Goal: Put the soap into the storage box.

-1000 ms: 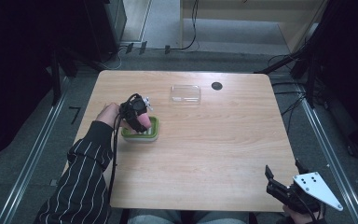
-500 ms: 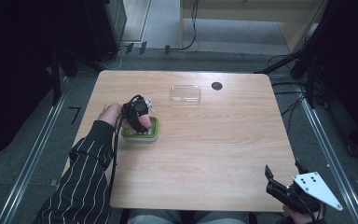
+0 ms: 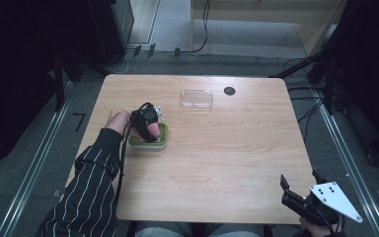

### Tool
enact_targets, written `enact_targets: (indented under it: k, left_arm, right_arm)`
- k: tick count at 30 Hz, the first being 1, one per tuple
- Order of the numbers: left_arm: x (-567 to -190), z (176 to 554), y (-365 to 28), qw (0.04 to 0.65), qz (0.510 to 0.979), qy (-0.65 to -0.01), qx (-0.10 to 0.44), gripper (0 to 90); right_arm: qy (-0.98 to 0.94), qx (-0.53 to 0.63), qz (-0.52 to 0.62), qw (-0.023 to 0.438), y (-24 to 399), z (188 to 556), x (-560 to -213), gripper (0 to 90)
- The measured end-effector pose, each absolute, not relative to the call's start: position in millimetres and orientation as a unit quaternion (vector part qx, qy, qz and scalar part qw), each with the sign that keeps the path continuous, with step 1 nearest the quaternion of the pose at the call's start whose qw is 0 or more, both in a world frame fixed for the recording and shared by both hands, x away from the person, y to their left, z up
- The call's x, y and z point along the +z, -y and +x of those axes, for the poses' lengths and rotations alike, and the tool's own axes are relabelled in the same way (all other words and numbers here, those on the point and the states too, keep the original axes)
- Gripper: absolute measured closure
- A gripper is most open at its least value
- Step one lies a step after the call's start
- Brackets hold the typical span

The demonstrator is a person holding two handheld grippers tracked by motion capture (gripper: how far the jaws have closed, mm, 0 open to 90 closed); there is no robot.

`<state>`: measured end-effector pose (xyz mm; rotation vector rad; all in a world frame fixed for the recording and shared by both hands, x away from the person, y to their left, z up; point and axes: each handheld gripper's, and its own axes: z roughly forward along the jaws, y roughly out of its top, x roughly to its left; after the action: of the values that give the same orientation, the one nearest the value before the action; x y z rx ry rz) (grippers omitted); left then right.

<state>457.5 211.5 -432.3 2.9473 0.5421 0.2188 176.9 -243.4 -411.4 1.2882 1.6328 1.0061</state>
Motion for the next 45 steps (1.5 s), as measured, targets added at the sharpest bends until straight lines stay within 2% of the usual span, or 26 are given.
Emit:
enact_targets:
  k: [13, 25, 27, 29, 31, 32, 33, 39, 45]
  left_arm:
    - [-432.3, 457.6, -211.5, 0.071, 0.978, -0.183, 0.07, 38.1]
    - [-425.9, 457.2, -211.7, 0.075, 0.975, -0.196, 0.07, 32.3]
    - [-423.4, 456.6, -211.4, 0.07, 0.973, -0.209, 0.072, 26.6]
    - [-422.6, 456.0, -211.4, 0.07, 0.972, -0.212, 0.071, 25.8]
    - [-421.3, 455.8, -211.5, 0.064, 0.97, -0.221, 0.071, 18.6]
    - [-420.9, 455.5, -211.7, 0.06, 0.969, -0.227, 0.076, 18.6]
    - [-419.2, 455.5, -212.6, 0.057, 0.967, -0.237, 0.075, 13.6]
    - [-413.9, 454.9, -214.8, 0.062, 0.957, -0.276, 0.06, 10.2]
    - [-405.4, 452.8, -217.8, 0.076, 0.941, -0.323, 0.068, 8.8]
  right_arm:
    - [-0.647, 0.398, 0.51, 0.403, 243.4, 176.8, -411.4, 13.8]
    - [-0.646, 0.399, 0.51, 0.404, 243.6, 176.8, -411.4, 13.7]
    - [-0.645, 0.399, 0.511, 0.404, 243.6, 176.6, -411.3, 13.7]
    - [-0.645, 0.399, 0.511, 0.404, 243.6, 176.6, -411.3, 13.7]
    - [-0.645, 0.399, 0.511, 0.404, 243.6, 176.5, -411.3, 13.7]
    - [-0.645, 0.399, 0.511, 0.404, 243.6, 176.5, -411.3, 13.7]
    - [-0.645, 0.399, 0.511, 0.404, 243.6, 176.6, -411.3, 13.8]
    - [-0.646, 0.4, 0.51, 0.403, 243.4, 177.1, -411.2, 13.8]
    - [-0.645, 0.402, 0.51, 0.403, 243.1, 177.5, -411.2, 13.8]
